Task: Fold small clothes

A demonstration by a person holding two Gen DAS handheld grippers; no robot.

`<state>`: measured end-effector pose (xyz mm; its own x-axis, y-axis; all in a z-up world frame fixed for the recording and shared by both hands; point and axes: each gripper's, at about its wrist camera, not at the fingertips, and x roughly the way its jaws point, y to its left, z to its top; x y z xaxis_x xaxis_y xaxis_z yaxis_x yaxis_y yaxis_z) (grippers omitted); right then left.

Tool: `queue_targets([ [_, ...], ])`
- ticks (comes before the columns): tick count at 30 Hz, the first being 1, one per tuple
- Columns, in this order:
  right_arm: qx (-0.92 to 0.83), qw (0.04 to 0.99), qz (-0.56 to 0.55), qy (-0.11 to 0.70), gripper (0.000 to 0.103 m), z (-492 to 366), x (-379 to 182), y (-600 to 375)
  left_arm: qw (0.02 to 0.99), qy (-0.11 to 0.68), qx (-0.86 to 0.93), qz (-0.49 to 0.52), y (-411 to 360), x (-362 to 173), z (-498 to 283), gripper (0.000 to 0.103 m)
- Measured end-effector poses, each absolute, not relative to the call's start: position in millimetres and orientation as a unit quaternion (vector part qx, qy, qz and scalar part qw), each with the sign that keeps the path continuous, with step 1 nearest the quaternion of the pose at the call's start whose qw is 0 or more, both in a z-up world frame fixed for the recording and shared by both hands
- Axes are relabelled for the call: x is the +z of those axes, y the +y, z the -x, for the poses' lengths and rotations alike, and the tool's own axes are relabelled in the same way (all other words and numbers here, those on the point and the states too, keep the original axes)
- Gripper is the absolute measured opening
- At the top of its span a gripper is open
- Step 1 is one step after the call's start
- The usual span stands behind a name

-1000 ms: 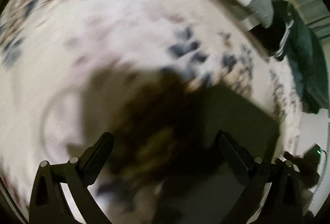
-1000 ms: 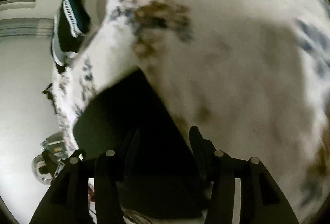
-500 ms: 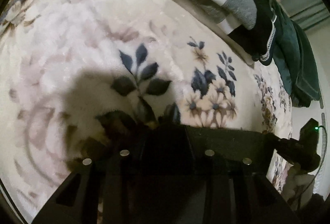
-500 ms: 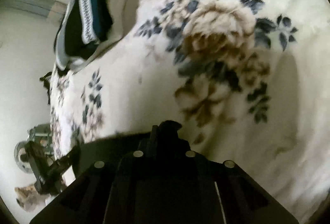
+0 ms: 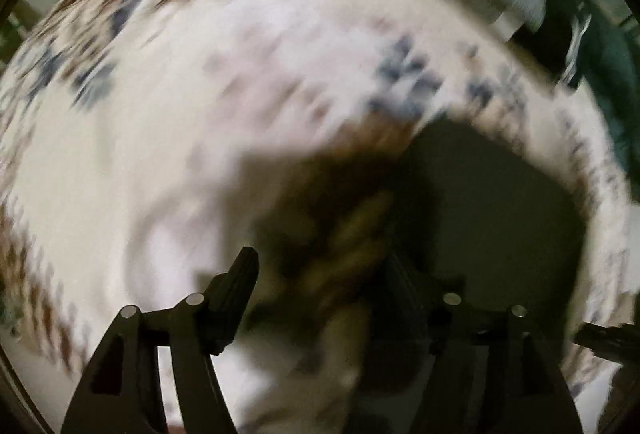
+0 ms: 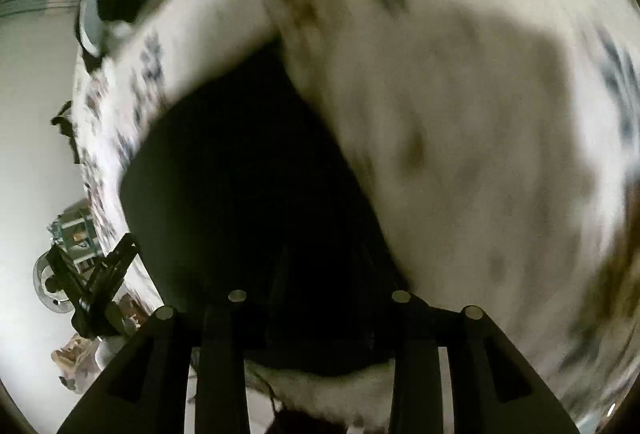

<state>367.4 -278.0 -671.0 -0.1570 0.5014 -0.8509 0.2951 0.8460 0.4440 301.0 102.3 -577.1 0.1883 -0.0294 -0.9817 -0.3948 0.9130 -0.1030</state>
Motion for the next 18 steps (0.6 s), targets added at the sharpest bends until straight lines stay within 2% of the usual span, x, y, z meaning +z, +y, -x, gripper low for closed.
queue_targets([
  [2, 0.068, 0.586, -0.275, 0.759, 0.034, -342.9, -676.3, -280.6, 0.73, 0.649, 0.12, 0.177, 103.3, -594.6, -278.4, 0.066],
  [3, 0.055, 0.586, -0.287, 0.756, 0.034, -330.8, -678.6, -283.0, 0.722, 0.658, 0.119, 0.179, 101.8, -604.3, -270.2, 0.069],
  [9, 0.063, 0.596, -0.274, 0.752, 0.034, -317.9, -685.0, -265.4, 0.732, 0.65, 0.124, 0.16, 93.1, -615.2, -266.3, 0.083],
  [13, 0.069, 0.612, -0.247, 0.748, 0.033, -321.2, -682.0, -254.7, 0.733, 0.65, 0.125, 0.155, 90.7, -617.4, -267.1, 0.084],
  [15, 0.069, 0.622, -0.238, 0.743, 0.014, -317.4, -676.8, -255.4, 0.733, 0.651, 0.125, 0.156, 90.2, -617.4, -267.4, 0.085],
  [17, 0.063, 0.635, -0.233, 0.734, 0.006, -314.1, -668.0, -258.1, 0.733, 0.651, 0.124, 0.155, 89.5, -617.4, -268.4, 0.086],
  [18, 0.057, 0.643, -0.23, 0.728, 0.005, -312.8, -662.0, -259.7, 0.733, 0.65, 0.123, 0.155, 87.4, -617.9, -268.3, 0.087],
])
